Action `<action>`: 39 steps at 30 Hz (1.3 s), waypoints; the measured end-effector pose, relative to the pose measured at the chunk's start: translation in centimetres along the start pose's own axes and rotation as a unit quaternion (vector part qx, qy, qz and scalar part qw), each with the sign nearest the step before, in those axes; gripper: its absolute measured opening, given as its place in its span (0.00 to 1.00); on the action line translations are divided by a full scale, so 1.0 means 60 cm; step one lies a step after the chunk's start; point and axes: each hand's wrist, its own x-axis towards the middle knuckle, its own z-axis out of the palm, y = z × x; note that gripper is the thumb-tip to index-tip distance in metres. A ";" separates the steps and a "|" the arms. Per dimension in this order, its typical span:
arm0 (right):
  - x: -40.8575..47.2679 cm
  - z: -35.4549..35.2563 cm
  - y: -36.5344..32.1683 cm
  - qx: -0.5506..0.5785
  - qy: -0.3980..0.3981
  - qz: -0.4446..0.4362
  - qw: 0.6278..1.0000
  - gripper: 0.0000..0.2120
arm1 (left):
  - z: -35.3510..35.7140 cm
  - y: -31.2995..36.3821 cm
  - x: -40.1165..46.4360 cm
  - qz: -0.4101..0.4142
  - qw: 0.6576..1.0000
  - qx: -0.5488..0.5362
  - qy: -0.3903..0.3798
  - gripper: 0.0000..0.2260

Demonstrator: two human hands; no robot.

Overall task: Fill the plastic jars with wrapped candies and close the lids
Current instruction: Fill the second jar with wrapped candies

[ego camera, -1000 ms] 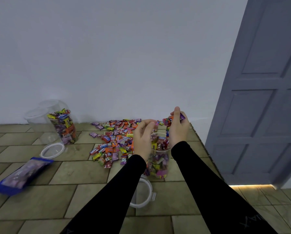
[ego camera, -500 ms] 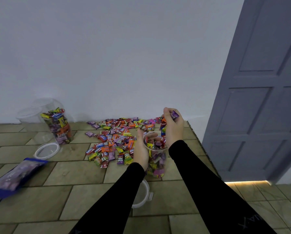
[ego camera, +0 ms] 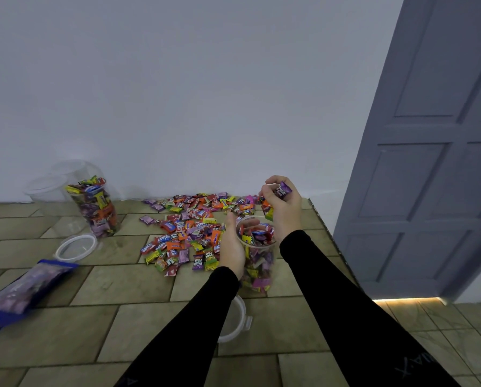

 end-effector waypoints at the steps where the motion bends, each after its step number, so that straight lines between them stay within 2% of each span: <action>1: -0.002 -0.001 -0.001 0.003 -0.006 -0.001 1.000 0.06 | 0.000 -0.001 0.001 -0.003 1.000 0.003 -0.007 0.31; 4: -0.006 -0.003 -0.003 0.025 -0.028 0.003 0.999 0.05 | 0.001 -0.002 0.002 -0.003 1.000 0.004 -0.004 0.31; 8: -0.007 -0.004 -0.007 0.043 -0.037 0.014 0.998 0.09 | -0.003 0.003 0.001 0.014 1.000 0.023 -0.004 0.32; 11: -0.009 -0.001 -0.009 0.033 -0.041 0.008 0.999 0.10 | -0.002 0.005 0.003 -0.008 1.000 0.001 0.004 0.32; 16: -0.004 0.000 -0.004 0.040 -0.060 0.013 0.997 0.05 | 0.002 0.009 0.001 -0.027 0.999 -0.020 0.011 0.34; 20: -0.005 -0.001 0.000 -0.007 -0.062 0.013 0.998 0.07 | 0.002 0.012 -0.002 -0.044 0.998 -0.042 -0.003 0.34; 24: -0.005 0.001 -0.001 -0.018 -0.081 0.007 0.997 0.04 | 0.001 0.014 -0.004 -0.038 0.998 -0.050 -0.017 0.34; 29: -0.007 -0.001 -0.001 -0.029 -0.115 0.012 0.993 0.07 | -0.002 0.006 0.005 -0.014 1.000 -0.016 0.005 0.33; 32: -0.007 0.000 -0.005 -0.050 -0.116 0.003 0.992 0.10 | -0.004 0.004 0.006 -0.004 1.000 0.012 -0.014 0.32; 34: -0.007 0.003 -0.008 -0.068 -0.116 -0.003 0.991 0.08 | -0.007 0.003 0.008 -0.004 1.000 0.013 -0.014 0.32; 36: -0.005 0.003 -0.009 -0.140 -0.115 -0.019 0.983 0.05 | -0.010 0.001 0.010 -0.004 0.999 0.025 -0.021 0.33; 37: -0.002 0.001 -0.012 -0.221 -0.118 -0.044 0.967 0.05 | -0.012 -0.001 0.013 -0.005 0.999 0.031 -0.024 0.34; 38: -0.001 -0.002 -0.017 -0.328 -0.138 -0.077 0.931 0.05 | -0.013 -0.002 0.014 -0.008 0.999 0.030 -0.033 0.36; 39: 0.001 -0.003 -0.023 -0.435 -0.175 -0.106 0.877 0.05 | -0.014 -0.005 0.017 -0.011 0.999 0.031 -0.037 0.36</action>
